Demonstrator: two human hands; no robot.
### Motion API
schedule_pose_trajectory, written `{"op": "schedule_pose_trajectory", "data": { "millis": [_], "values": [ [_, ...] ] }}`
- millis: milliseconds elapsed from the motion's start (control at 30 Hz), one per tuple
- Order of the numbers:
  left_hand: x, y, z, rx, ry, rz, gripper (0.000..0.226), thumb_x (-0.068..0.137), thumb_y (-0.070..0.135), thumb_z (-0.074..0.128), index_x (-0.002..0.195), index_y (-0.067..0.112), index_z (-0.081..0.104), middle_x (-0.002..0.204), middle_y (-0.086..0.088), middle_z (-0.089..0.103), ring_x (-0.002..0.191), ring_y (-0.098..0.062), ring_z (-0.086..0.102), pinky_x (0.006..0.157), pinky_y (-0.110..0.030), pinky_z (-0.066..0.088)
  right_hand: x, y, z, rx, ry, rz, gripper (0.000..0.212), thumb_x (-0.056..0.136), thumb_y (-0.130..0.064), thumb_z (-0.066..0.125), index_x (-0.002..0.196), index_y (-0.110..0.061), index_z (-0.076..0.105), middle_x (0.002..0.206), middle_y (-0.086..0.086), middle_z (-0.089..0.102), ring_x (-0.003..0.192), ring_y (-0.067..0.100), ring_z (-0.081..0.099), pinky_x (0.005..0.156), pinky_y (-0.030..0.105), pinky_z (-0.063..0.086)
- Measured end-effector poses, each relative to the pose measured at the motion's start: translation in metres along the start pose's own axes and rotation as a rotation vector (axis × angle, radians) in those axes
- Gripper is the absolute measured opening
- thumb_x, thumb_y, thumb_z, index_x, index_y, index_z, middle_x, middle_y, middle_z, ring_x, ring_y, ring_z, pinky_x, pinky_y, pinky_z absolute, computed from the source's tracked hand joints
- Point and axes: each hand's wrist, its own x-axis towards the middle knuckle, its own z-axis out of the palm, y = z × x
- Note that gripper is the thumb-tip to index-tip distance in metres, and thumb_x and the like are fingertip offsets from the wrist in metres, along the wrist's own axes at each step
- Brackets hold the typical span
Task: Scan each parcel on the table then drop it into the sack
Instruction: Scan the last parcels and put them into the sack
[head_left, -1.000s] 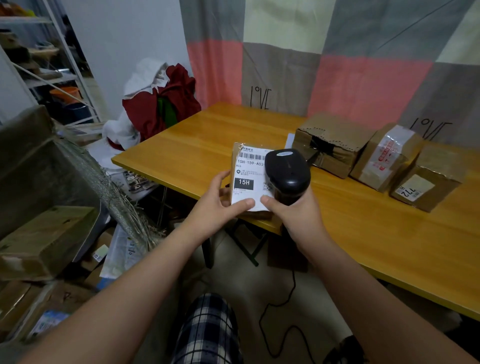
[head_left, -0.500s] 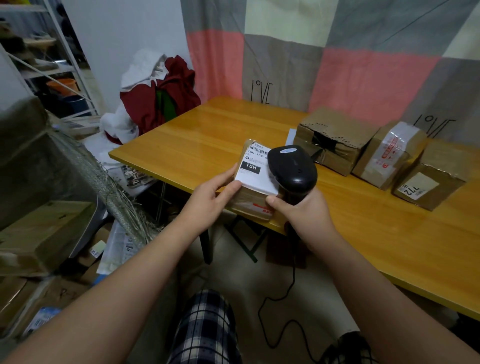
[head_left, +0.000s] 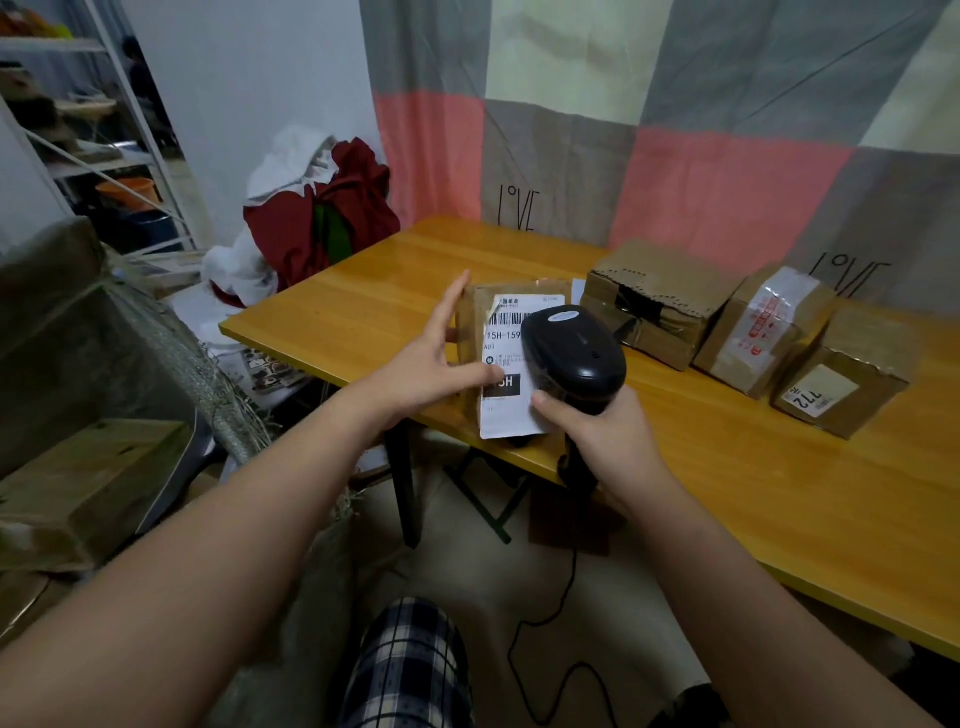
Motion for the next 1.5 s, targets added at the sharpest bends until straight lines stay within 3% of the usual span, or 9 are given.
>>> {"op": "schedule_pose_trajectory", "data": {
  "millis": [100, 267, 400, 600, 700, 833, 967, 1267, 1500],
  "values": [
    [0.005, 0.003, -0.003, 0.0, 0.181, 0.025, 0.05, 0.086, 0.032, 0.069, 0.123, 0.05, 0.041, 0.111, 0.01, 0.055, 0.111, -0.01, 0.054, 0.08, -0.024, 0.052, 0.003, 0.005, 0.004, -0.049, 0.006, -0.014, 0.047, 0.078, -0.008, 0.077, 0.122, -0.016, 0.061, 0.116, -0.005, 0.067, 0.106, 0.005, 0.061, 0.084, 0.015, 0.049],
    [0.003, 0.003, -0.004, -0.095, 0.224, -0.026, 0.02, 0.094, 0.031, 0.058, 0.101, 0.047, 0.048, 0.112, 0.001, 0.061, 0.098, -0.014, 0.063, 0.092, -0.041, 0.053, 0.005, 0.006, 0.009, -0.095, -0.01, -0.029, 0.044, 0.078, -0.008, 0.077, 0.119, -0.017, 0.061, 0.103, -0.013, 0.064, 0.09, -0.012, 0.055, 0.068, -0.002, 0.042],
    [0.002, 0.001, -0.008, -0.133, 0.243, -0.064, 0.011, 0.097, 0.03, 0.052, 0.1, 0.04, 0.051, 0.115, -0.004, 0.065, 0.094, -0.013, 0.064, 0.09, -0.042, 0.053, 0.008, 0.008, 0.011, -0.132, -0.017, -0.034, 0.045, 0.078, -0.013, 0.078, 0.12, -0.014, 0.062, 0.109, -0.007, 0.065, 0.095, -0.003, 0.058, 0.066, -0.002, 0.041],
    [0.003, -0.003, -0.015, -0.188, 0.301, -0.041, 0.01, 0.091, 0.024, 0.062, 0.097, 0.03, 0.056, 0.117, -0.012, 0.063, 0.104, -0.022, 0.064, 0.08, -0.033, 0.058, -0.002, -0.001, 0.013, -0.161, 0.076, -0.111, 0.043, 0.076, -0.028, 0.08, 0.111, -0.034, 0.055, 0.118, -0.005, 0.06, 0.107, 0.003, 0.055, 0.078, 0.002, 0.039],
    [0.005, -0.005, -0.017, -0.264, 0.366, -0.012, 0.012, 0.089, 0.021, 0.066, 0.096, 0.026, 0.058, 0.12, -0.014, 0.062, 0.098, -0.016, 0.065, 0.07, -0.024, 0.056, -0.016, -0.01, 0.008, -0.084, 0.116, -0.147, 0.031, 0.078, -0.027, 0.078, 0.101, -0.035, 0.059, 0.102, -0.013, 0.065, 0.095, -0.009, 0.059, 0.074, 0.004, 0.043],
    [0.009, -0.012, -0.024, -0.281, 0.439, -0.009, 0.016, 0.086, 0.023, 0.07, 0.097, 0.029, 0.059, 0.122, -0.013, 0.059, 0.109, -0.02, 0.061, 0.079, -0.031, 0.056, -0.024, -0.017, 0.004, -0.169, 0.042, -0.171, 0.017, 0.081, -0.025, 0.075, 0.079, -0.036, 0.062, 0.08, -0.009, 0.068, 0.076, -0.008, 0.061, 0.063, 0.01, 0.046],
    [0.011, -0.014, -0.027, -0.284, 0.452, -0.009, 0.017, 0.086, 0.025, 0.07, 0.098, 0.028, 0.058, 0.119, -0.011, 0.061, 0.11, -0.021, 0.061, 0.084, -0.035, 0.057, -0.024, -0.019, 0.003, -0.24, 0.022, -0.198, 0.012, 0.08, -0.028, 0.074, 0.084, -0.032, 0.064, 0.082, -0.008, 0.068, 0.082, 0.0, 0.062, 0.064, 0.013, 0.046],
    [0.005, -0.015, -0.034, -0.258, 0.462, -0.011, 0.018, 0.086, 0.025, 0.069, 0.099, 0.027, 0.057, 0.12, -0.012, 0.06, 0.113, -0.021, 0.06, 0.085, -0.036, 0.057, -0.025, -0.022, 0.006, -0.318, 0.006, -0.235, 0.014, 0.079, -0.03, 0.074, 0.09, -0.029, 0.065, 0.085, -0.013, 0.067, 0.085, -0.007, 0.059, 0.064, 0.005, 0.043],
    [-0.012, -0.019, -0.045, -0.232, 0.5, 0.022, 0.021, 0.082, 0.029, 0.074, 0.097, 0.03, 0.059, 0.118, -0.007, 0.056, 0.114, -0.018, 0.057, 0.091, -0.043, 0.055, -0.031, -0.024, 0.017, -0.254, -0.027, -0.283, 0.021, 0.074, -0.037, 0.069, 0.09, -0.023, 0.07, 0.085, -0.004, 0.071, 0.083, 0.003, 0.064, 0.069, 0.022, 0.051]
  ]
}}
